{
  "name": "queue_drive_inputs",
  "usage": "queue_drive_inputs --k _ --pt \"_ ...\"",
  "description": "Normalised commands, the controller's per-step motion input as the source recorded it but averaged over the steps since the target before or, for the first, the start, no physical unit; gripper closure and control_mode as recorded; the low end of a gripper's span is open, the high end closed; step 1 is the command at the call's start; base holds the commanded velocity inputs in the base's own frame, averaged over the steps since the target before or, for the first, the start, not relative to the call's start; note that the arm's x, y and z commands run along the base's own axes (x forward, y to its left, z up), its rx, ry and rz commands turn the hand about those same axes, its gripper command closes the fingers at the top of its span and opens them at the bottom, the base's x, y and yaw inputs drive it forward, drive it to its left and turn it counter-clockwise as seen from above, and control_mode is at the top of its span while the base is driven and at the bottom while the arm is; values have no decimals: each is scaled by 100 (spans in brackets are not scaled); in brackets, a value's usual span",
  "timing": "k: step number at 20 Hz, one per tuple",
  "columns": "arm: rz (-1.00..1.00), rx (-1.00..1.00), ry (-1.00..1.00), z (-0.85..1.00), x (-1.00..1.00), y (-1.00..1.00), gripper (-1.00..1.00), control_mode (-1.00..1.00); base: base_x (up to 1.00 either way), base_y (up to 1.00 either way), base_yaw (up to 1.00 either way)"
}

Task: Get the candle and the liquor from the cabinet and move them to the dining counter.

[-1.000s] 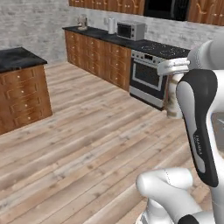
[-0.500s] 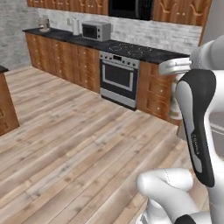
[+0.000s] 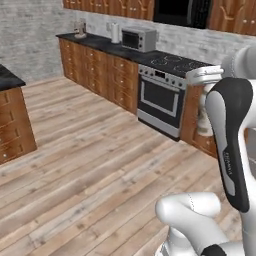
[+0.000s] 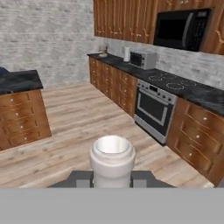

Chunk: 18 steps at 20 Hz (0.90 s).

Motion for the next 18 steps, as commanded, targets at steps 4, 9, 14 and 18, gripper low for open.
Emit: queue_drive_inputs --k 4,9,14,18 --pt "0 0 0 0 0 0 100 100 100 -10 51" --pt "0 0 0 0 0 0 100 100 100 -41 44" --pt "0 0 0 0 0 0 100 100 100 -64 21" --pt "0 0 0 0 0 0 100 100 100 -66 19"
